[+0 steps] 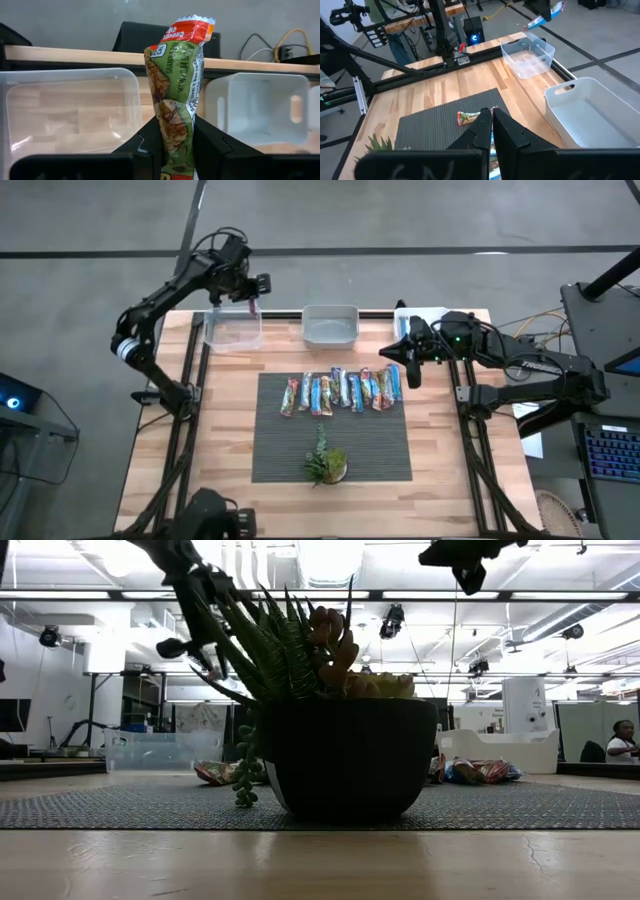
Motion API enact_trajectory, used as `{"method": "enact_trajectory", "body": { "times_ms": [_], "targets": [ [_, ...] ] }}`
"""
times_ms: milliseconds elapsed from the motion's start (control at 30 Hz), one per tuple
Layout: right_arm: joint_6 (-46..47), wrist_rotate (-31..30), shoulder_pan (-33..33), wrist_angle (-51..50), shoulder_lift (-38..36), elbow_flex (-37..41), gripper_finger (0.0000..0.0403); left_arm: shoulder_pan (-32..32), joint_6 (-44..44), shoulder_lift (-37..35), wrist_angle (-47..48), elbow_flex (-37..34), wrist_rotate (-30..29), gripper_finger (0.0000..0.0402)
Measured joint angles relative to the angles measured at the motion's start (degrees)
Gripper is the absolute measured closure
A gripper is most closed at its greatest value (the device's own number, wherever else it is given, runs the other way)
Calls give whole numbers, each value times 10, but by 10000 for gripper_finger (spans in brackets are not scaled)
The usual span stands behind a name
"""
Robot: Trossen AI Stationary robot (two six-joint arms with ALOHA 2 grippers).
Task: Pick and place Granola Bars by type
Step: Put the red granola bar into the transparent bin
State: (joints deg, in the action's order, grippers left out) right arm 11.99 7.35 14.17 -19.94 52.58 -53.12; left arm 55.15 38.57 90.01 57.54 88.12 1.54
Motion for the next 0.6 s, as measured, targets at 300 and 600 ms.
{"method": "enact_trajectory", "body": {
  "times_ms": [300, 600],
  "targets": [
    [0, -14, 0, -11, 0, 0, 394, 17, -21, 48, 27, -1, 1, 335],
    [10, -16, 0, -11, 0, 1, 394, 18, -53, 91, 61, -2, -29, 335]
  ]
}}
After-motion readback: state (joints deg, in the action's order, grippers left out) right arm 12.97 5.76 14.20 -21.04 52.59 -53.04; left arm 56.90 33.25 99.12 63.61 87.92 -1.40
